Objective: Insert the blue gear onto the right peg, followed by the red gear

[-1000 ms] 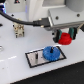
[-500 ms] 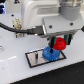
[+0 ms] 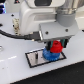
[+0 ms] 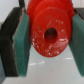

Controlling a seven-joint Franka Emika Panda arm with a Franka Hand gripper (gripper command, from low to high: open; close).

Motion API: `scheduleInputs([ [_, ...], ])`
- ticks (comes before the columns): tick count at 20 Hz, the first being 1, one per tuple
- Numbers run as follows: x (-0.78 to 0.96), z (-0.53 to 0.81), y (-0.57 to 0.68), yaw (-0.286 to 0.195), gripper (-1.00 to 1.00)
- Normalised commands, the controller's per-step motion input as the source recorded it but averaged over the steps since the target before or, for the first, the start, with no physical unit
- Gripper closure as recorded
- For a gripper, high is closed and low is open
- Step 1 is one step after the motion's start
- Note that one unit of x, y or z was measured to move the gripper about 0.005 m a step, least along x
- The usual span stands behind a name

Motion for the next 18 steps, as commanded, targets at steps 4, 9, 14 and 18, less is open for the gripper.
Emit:
scheduleInputs([
  [4,0.05,0.06,0.1,0.0,1.0],
  [9,0.03,0.26,0.11,0.0,1.0],
  [14,0.02,0.05,-0.12,0.0,1.0],
  [18,0.09,-0.05,-0.23,0.0,1.0],
])
